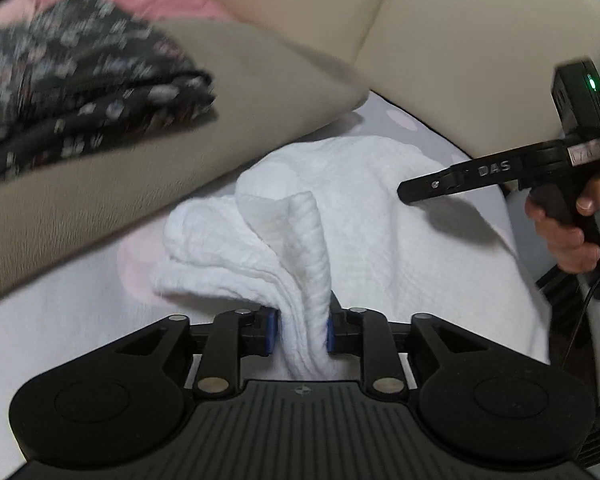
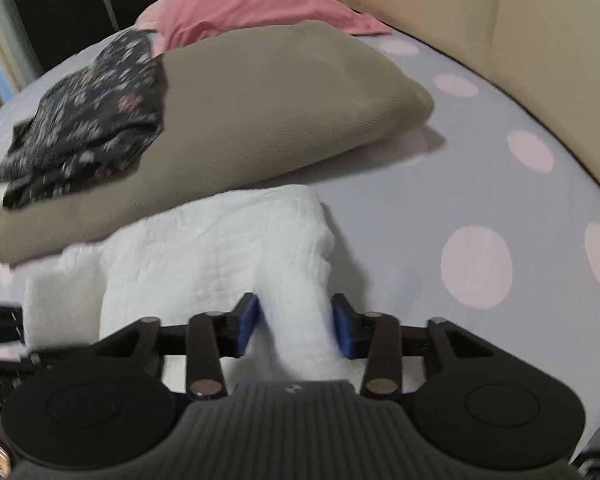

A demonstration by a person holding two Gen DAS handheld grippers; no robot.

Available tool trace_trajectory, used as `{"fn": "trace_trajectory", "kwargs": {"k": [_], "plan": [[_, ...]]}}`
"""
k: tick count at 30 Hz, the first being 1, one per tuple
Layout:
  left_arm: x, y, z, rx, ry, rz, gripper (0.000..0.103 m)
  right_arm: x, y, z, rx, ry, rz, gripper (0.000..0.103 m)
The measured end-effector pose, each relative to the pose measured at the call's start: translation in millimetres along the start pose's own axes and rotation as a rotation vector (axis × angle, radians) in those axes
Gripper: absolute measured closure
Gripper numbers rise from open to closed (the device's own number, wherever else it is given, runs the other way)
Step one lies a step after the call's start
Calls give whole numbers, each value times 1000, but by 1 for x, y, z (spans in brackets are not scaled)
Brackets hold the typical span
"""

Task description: Fold clothes

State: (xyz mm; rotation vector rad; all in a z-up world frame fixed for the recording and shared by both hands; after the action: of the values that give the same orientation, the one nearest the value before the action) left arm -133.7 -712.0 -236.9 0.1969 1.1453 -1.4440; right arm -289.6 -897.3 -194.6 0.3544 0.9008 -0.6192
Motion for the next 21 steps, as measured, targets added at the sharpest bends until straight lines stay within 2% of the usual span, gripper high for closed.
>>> {"fn": "trace_trajectory", "kwargs": {"k": [2, 4, 6, 9, 13, 16, 18, 20, 21], "plan": [[-7, 11, 4, -99, 20, -45, 61, -2, -11, 6, 105, -3, 52, 38], [-14, 24, 10, -183, 22, -98, 60, -3, -22, 14, 220, -22, 105, 34], [-14, 35, 17, -247, 32, -131, 57, -1, -30, 20, 295, -26, 123, 31], [-4, 44, 28, -307, 62, -132, 56, 15, -32, 28, 316, 16, 99, 31], [10, 48, 36, -289, 57, -96, 57, 44, -29, 37, 360, 54, 100, 31], [16, 50, 39, -288, 45, -90, 59, 62, -27, 41, 369, 70, 82, 40], [18, 50, 41, -280, 35, -88, 65, 70, -26, 45, 369, 78, 76, 61], [17, 47, 42, -255, 27, -85, 83, 69, -22, 50, 346, 69, 69, 72], [14, 44, 43, -240, 15, -89, 86, 66, -19, 52, 324, 56, 68, 78]]}}
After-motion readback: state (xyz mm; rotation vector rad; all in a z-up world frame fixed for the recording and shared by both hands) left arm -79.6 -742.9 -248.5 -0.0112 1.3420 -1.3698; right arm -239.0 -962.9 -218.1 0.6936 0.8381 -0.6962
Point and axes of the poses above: each gripper's, at about its wrist camera, not at the fingertips, and x roughly the way its jaws point, y to its left, z to its top, the point moved 6 cm from there along x, roughly the way its jaws point, and after that the axes turned 12 degrees about -x, right-handed, at the moved point
